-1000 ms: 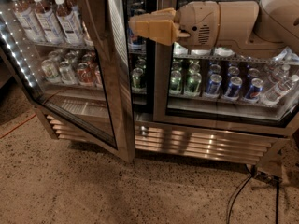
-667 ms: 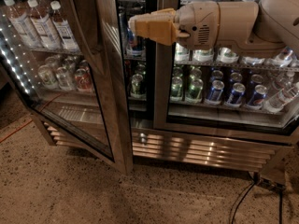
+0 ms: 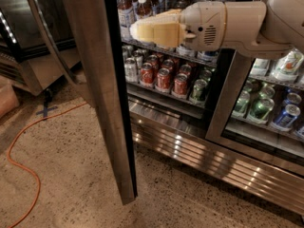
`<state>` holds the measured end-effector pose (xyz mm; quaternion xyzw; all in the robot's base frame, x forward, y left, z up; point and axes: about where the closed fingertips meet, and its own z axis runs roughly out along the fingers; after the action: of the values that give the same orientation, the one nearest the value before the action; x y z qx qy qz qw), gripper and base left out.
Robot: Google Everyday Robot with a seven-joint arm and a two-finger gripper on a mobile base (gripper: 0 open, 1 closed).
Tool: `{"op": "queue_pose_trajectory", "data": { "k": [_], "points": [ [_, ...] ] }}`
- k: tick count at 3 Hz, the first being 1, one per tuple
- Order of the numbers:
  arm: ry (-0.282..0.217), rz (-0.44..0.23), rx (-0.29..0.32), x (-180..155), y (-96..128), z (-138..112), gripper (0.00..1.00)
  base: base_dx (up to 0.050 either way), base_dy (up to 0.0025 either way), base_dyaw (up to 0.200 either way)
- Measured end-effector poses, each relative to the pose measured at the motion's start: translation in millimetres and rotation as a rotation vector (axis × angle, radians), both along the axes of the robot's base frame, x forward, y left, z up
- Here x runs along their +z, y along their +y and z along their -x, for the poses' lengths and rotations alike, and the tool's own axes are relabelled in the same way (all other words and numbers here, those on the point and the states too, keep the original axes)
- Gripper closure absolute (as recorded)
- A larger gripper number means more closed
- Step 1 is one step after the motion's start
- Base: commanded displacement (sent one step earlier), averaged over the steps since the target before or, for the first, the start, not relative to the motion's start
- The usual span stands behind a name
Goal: Open left fridge door
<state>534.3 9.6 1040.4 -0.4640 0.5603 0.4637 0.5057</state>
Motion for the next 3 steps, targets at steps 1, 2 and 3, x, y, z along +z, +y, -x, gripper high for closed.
{"op": "queue_pose_trajectory", "data": {
  "k": [1,2,3],
  "points": [
    [0.0,0.0,0.0,0.0,0.0,0.0,1.0,0.0,-0.00021,0.195],
    [0.0,0.0,0.0,0.0,0.0,0.0,1.0,0.0,-0.00022,-0.198],
    [0.0,0.0,0.001,0.1,0.6,0.2,1.0,0.0,-0.00011,-0.199]
  ]
}}
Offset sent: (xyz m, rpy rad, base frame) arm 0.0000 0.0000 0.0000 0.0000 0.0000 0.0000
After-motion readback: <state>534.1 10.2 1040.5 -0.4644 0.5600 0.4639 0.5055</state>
